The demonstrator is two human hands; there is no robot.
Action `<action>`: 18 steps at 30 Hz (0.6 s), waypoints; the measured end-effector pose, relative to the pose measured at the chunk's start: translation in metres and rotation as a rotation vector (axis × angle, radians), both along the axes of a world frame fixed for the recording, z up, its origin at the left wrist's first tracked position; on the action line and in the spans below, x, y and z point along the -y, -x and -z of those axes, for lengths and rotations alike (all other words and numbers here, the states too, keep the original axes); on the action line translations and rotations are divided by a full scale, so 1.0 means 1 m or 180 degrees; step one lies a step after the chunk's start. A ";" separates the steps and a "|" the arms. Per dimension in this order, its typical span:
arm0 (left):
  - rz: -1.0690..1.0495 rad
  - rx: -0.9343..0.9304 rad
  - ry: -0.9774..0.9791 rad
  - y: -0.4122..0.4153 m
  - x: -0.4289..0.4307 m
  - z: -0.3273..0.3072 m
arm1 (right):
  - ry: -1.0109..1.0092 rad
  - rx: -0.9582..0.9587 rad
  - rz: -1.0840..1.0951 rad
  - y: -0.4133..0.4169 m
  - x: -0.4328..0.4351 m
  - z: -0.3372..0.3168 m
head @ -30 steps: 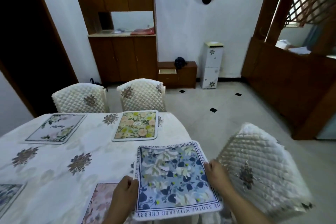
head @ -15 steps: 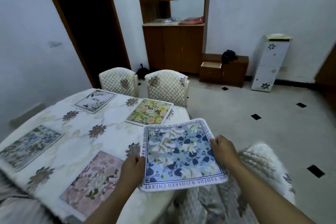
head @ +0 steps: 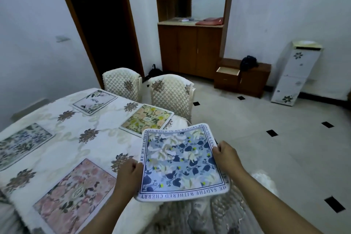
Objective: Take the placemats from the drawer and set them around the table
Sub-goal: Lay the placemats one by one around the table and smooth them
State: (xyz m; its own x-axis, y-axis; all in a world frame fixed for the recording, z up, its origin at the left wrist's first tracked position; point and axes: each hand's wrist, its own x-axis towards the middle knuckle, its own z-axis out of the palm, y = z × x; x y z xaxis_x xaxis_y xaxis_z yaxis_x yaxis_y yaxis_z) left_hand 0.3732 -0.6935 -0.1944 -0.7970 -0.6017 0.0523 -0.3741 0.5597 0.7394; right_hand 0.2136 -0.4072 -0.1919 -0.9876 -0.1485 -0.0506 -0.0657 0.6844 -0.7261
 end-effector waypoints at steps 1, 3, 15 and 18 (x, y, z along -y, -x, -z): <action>-0.0063 0.0022 -0.0018 0.001 -0.006 0.002 | 0.0041 0.0033 -0.0064 0.009 -0.005 0.003; -0.0345 0.0095 -0.0184 -0.001 -0.023 0.006 | 0.0080 0.0033 -0.0236 0.026 -0.013 0.009; -0.1809 0.0159 -0.0391 -0.054 -0.161 0.017 | -0.0171 -0.0124 -0.1757 0.075 -0.020 0.005; -0.2032 0.0109 -0.0260 -0.061 -0.165 0.025 | -0.0309 -0.0271 -0.2206 0.075 0.006 0.009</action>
State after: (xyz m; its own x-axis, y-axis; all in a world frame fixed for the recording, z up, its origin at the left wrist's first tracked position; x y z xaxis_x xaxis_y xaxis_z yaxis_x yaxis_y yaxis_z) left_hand 0.4340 -0.5289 -0.2194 -0.2812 -0.9591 -0.0329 -0.6390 0.1615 0.7521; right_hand 0.1383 -0.4137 -0.2012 -0.6683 -0.7436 -0.0221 -0.5640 0.5258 -0.6367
